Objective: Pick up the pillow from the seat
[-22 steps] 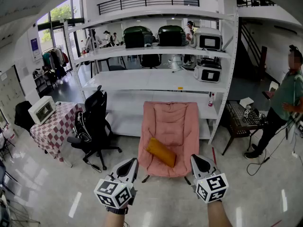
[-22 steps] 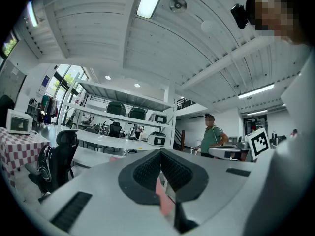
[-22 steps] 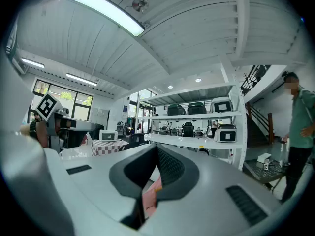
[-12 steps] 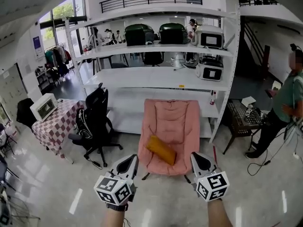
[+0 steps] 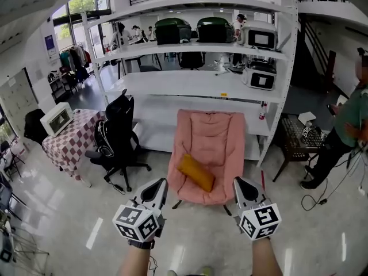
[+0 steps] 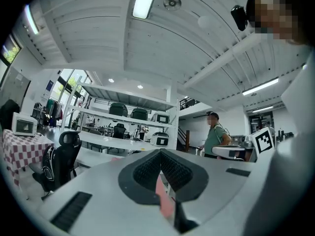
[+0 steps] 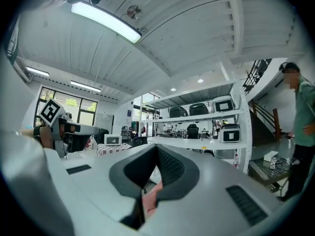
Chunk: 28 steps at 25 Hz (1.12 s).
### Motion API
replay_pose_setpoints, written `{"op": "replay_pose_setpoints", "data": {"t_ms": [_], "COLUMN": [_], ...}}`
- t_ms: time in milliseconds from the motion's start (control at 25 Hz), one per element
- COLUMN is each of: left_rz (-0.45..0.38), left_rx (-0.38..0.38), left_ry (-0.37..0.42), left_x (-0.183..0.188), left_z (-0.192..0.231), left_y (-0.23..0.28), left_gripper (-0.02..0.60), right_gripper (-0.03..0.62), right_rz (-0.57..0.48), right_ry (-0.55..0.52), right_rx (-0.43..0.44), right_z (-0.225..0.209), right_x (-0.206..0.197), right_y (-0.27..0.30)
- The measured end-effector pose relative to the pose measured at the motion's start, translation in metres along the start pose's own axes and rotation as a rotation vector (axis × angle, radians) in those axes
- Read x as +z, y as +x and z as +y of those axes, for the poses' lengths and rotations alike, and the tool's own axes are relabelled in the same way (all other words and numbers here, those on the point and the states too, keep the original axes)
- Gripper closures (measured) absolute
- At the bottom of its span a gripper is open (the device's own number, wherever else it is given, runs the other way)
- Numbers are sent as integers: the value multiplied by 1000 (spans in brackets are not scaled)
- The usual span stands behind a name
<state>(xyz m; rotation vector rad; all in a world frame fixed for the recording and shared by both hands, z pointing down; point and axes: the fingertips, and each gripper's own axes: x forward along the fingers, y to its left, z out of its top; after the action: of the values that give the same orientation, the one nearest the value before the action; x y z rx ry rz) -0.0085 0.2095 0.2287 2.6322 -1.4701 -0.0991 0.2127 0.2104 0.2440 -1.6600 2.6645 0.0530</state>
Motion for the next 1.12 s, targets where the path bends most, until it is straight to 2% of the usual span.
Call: {"op": "replay_pose_setpoints", "data": {"t_ms": [320,600,840,1120], "left_rz": [16,24,34,50], "left_rx": [35,43,48,35], "left_ry": [2,10,-6,-8], "left_x": [-12,-17,-25,-38], "left_z": [-15,-7,28,93], "left_y": [8,24,47,94], "left_gripper": [577,577,577,577], "right_gripper": [591,591,591,591], "right_rz": [-6,3,34,72], "right_ry": [24,22,12,-4], "right_rx": [38,62,70,71], "right_z": [-12,-11,-6,0], "right_x": [-11,-18,-32,-52], "right_y": [-6,11,50,128]}}
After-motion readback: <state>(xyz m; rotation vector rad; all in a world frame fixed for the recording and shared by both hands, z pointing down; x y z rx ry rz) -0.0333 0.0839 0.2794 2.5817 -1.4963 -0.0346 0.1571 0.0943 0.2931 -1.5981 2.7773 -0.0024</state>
